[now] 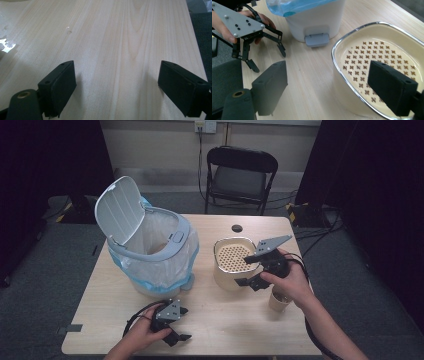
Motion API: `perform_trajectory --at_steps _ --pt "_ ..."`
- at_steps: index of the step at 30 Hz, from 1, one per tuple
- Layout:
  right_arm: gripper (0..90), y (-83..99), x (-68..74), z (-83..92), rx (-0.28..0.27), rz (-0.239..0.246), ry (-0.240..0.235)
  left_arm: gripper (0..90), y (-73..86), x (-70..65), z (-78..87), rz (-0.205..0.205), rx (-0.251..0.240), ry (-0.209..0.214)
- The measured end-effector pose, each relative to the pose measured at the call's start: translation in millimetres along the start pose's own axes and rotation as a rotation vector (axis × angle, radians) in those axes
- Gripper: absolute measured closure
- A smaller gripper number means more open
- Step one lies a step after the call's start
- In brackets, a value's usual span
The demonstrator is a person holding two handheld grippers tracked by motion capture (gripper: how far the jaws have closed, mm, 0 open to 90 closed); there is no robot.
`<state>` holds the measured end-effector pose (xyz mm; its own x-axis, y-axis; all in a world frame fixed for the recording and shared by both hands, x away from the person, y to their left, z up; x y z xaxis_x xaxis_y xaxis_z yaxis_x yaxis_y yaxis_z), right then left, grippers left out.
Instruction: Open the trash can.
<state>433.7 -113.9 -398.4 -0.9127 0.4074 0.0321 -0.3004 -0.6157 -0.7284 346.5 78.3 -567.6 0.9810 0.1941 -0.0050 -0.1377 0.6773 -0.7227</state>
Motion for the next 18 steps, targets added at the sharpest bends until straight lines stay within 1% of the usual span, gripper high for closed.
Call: perform_trajectory --at_steps 1,3,4,5,7,10,15,18 --pt "15.2 1.8 -0.7 1.2 -0.003 -0.002 0.002 14.0 0.3 -0.1 0.3 0.001 0.007 -0.001" --pt "15.2 5.8 -1.6 2.9 0.000 -0.005 -0.001 13.7 -0.1 -0.4 -0.3 0.004 0.002 -0.001" --pt "15.1 8.3 -2.3 3.7 0.003 -0.004 0.005 13.7 0.3 -0.4 0.1 0.004 0.008 -0.001" --pt "15.1 10.0 -2.8 4.2 0.001 -0.006 0.009 13.6 0.0 -0.4 -0.3 0.005 0.003 -0.001" --pt "15.2 13.0 -3.0 5.4 -0.002 -0.011 0.009 13.7 0.2 -0.2 0.0 0.003 0.007 -0.002" --pt "15.2 18.7 -5.2 8.6 -0.006 -0.013 0.027 13.7 0.1 -1.0 -0.4 0.010 0.003 0.002" --pt "15.1 28.0 -11.3 17.4 -0.028 -0.030 0.049 13.6 0.1 -1.2 -0.5 0.011 0.003 0.004" --pt "14.7 33.1 -14.3 23.6 -0.048 -0.041 0.052 13.6 0.0 -1.0 -0.6 0.011 0.001 0.003"
Point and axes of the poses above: each handheld gripper's, and its own axes: z roughly backward along the jaws, y roughly out of its underside, x roughly to its left, the point moved 10 cm from there along -z, roughly forward along the jaws, and after that the axes turned 2 degrees about x, right-handed, at the moved point
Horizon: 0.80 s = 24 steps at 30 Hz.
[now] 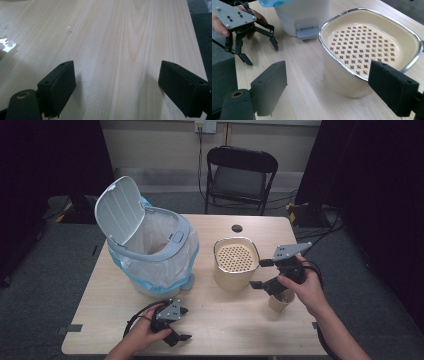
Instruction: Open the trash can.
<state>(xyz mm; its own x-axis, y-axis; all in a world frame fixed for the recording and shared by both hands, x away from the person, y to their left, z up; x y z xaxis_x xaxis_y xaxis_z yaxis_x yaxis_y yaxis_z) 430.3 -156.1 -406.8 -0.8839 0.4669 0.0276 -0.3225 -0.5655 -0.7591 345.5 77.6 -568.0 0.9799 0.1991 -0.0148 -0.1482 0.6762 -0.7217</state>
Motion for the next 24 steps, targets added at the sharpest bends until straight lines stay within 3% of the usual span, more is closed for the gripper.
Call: perform_trajectory --at_steps 15,24 --pt "15.1 37.8 -18.2 13.5 0.052 -0.008 0.070 13.7 0.0 0.1 0.0 0.000 0.000 -0.002" --pt "15.7 59.1 -25.1 20.2 0.041 -0.029 0.089 13.7 0.0 -0.1 -0.1 0.001 -0.001 0.000"
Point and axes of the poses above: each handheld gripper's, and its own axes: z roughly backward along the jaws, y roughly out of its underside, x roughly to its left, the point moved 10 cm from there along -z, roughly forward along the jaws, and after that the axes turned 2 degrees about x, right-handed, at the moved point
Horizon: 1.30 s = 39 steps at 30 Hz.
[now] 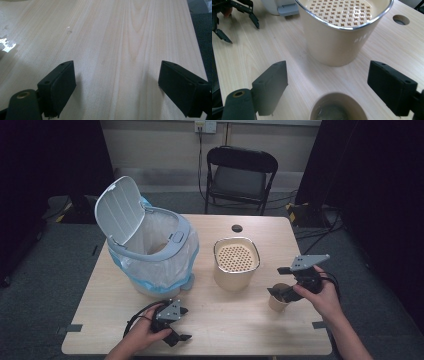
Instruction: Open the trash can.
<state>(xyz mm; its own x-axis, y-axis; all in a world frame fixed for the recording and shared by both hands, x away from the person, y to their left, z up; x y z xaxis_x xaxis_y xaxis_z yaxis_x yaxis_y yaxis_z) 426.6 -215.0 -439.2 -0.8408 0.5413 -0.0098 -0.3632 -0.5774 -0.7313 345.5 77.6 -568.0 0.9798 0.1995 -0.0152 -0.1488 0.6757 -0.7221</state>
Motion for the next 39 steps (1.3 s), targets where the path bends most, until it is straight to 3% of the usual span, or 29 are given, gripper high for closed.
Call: perform_trajectory --at_steps 13,24,36,39 --pt "15.6 32.7 -11.0 8.1 -0.003 -0.037 0.022 13.7 0.3 0.2 0.4 -0.002 0.005 -0.001" --pt "15.1 56.3 -16.7 1.3 -0.015 -0.085 0.032 13.7 0.0 0.1 0.0 0.000 0.000 -0.001" --pt "14.6 70.8 -25.2 1.3 -0.083 -0.121 0.051 13.7 0.3 0.0 0.3 -0.001 0.004 0.000" --pt "14.7 71.7 -23.4 1.0 -0.109 -0.130 0.027 13.7 0.1 0.0 0.1 0.000 0.001 0.000"
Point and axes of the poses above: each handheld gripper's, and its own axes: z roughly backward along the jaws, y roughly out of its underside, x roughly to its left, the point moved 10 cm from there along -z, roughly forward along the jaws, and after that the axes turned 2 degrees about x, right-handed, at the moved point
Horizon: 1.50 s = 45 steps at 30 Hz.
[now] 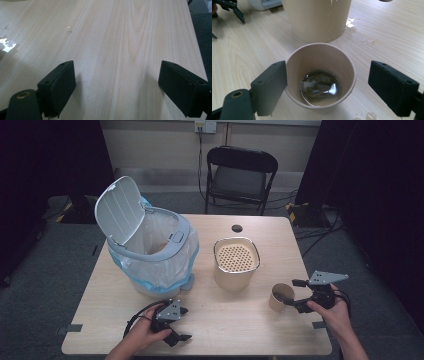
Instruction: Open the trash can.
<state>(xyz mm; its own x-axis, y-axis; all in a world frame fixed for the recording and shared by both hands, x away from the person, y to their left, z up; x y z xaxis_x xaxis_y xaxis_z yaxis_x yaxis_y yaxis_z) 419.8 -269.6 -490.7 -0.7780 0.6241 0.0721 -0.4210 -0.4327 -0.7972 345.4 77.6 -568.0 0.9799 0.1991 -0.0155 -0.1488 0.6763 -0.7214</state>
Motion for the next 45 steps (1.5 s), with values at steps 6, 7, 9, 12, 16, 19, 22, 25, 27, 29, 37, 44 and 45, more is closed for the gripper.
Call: perform_trajectory --at_steps 6,7,9,12,16,19,22,25,27,29,37,44,45 --pt "14.7 1.4 1.3 0.4 -0.023 -0.012 -0.020 13.7 -0.1 0.1 -0.1 0.000 -0.001 -0.001" --pt "14.7 1.7 2.1 0.5 -0.022 -0.013 -0.025 13.7 0.0 0.0 0.0 0.000 0.000 0.000" --pt "14.7 1.5 3.5 1.1 -0.022 -0.014 -0.031 13.7 -0.1 0.2 0.0 -0.002 -0.001 -0.001" --pt "14.7 1.7 5.4 2.6 -0.019 -0.010 -0.037 13.7 -0.1 0.1 0.0 0.000 -0.001 0.000" --pt "14.6 4.3 6.4 3.0 -0.010 -0.007 -0.037 13.7 -0.1 0.1 -0.1 0.000 -0.001 0.000" --pt "14.5 4.6 8.7 3.1 -0.018 -0.002 -0.048 13.6 0.0 0.2 0.0 -0.001 0.000 -0.002" --pt "14.2 8.8 9.9 1.2 -0.006 -0.001 -0.044 13.7 -0.1 0.1 -0.1 0.000 -0.001 0.000" --pt "14.1 13.3 9.7 -1.7 -0.009 -0.012 -0.041 13.7 -0.1 0.1 -0.1 0.000 -0.002 0.000" --pt "14.2 15.7 9.9 -4.4 -0.015 -0.020 -0.039 13.7 0.0 0.2 0.0 0.000 0.000 -0.002" --pt "14.1 19.5 11.7 -8.3 -0.011 -0.030 -0.044 13.7 -0.1 0.2 0.0 -0.001 -0.001 -0.002" --pt "14.4 29.8 12.6 -24.9 -0.052 -0.081 -0.016 13.7 0.0 0.0 -0.1 0.001 -0.001 0.000" --pt "15.3 37.6 9.5 -36.4 -0.052 -0.066 0.048 13.7 0.1 0.1 0.1 -0.001 0.001 0.000" --pt "15.6 37.1 9.0 -37.1 -0.056 -0.062 0.058 13.7 -0.1 0.1 -0.1 0.000 -0.001 0.000"
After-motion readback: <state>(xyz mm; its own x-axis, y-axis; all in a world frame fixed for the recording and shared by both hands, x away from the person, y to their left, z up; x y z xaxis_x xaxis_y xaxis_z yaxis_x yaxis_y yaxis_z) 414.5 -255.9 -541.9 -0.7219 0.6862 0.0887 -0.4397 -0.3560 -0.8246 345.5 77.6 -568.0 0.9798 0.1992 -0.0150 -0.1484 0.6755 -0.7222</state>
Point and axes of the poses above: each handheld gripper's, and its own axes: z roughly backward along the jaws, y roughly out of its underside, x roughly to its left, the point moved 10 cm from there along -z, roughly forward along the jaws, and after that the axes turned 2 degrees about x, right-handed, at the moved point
